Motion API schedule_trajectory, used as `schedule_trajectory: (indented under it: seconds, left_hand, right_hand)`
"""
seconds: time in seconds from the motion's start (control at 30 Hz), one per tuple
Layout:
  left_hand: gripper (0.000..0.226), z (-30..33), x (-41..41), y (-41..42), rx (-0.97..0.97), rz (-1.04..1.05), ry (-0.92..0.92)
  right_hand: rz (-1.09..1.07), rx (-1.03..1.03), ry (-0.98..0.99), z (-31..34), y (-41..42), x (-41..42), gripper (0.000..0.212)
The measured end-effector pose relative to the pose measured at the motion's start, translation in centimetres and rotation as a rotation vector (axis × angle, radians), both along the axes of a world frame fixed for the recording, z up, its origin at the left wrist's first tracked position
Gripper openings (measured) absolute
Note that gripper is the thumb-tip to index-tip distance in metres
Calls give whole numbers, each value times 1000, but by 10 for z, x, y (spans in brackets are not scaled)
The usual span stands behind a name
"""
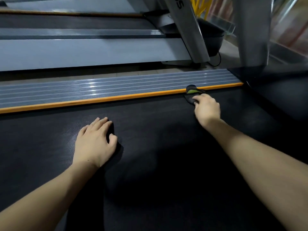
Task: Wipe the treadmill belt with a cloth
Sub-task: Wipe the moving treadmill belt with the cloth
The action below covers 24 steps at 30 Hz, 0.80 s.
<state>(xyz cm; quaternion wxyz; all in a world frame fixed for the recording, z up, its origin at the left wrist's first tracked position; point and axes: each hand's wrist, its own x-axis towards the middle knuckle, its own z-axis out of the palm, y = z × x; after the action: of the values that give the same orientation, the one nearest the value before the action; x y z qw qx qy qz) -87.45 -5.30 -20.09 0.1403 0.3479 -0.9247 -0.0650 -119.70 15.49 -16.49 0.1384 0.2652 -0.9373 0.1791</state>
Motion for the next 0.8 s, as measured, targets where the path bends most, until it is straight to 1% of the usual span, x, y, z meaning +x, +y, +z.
schedule_trajectory:
  seconds: [0.07, 0.13, 0.2, 0.27, 0.3, 0.33, 0.37, 0.4, 0.5, 0.53, 0.57, 0.67, 0.8]
  left_hand:
    - [63, 0, 1, -1, 7, 1, 11]
    - [62, 1, 2, -1, 11, 0, 10]
    - [62, 2, 3, 0, 15, 7, 9]
    - [61, 2, 3, 0, 12, 8, 5]
    - [61, 1, 4, 0, 10, 6, 5]
    - [61, 1, 4, -1, 8, 6, 5]
    - [62, 1, 4, -1, 7, 7, 4]
    - [62, 0, 4, -2, 6, 6, 0]
    - [60, 0, 1, -2, -2, 9, 0]
    - [60, 0, 1, -1, -2, 8, -2]
    - [61, 1, 1, -1, -2, 8, -4]
    - [63, 2, 1, -2, 4, 1, -13]
    - [64, 2, 3, -2, 4, 2, -14]
  right_hand:
    - [48, -28, -9, -3, -36, 43, 23]
    - [229, -118, -12, -11, -78, 97, 20]
    - [451, -143, -41, -20, -103, 144, 17]
    - [618, -128, -31, -22, -99, 146, 18]
    - [646, -117, 9, -22, -88, 133, 20]
    - [632, -103, 54, -21, -72, 114, 22]
    - [563, -94, 80, -21, -54, 90, 23]
    - [444, -93, 83, -20, -34, 63, 23]
    - [53, -102, -38, -12, 13, 5, 28]
    - [-13, -88, -57, -11, 14, 5, 29]
    - [-27, -95, -43, -11, 9, 15, 28]
    - [46, -239, -31, -20, -22, 63, 24]
    - [309, -323, -20, -27, -48, 105, 25]
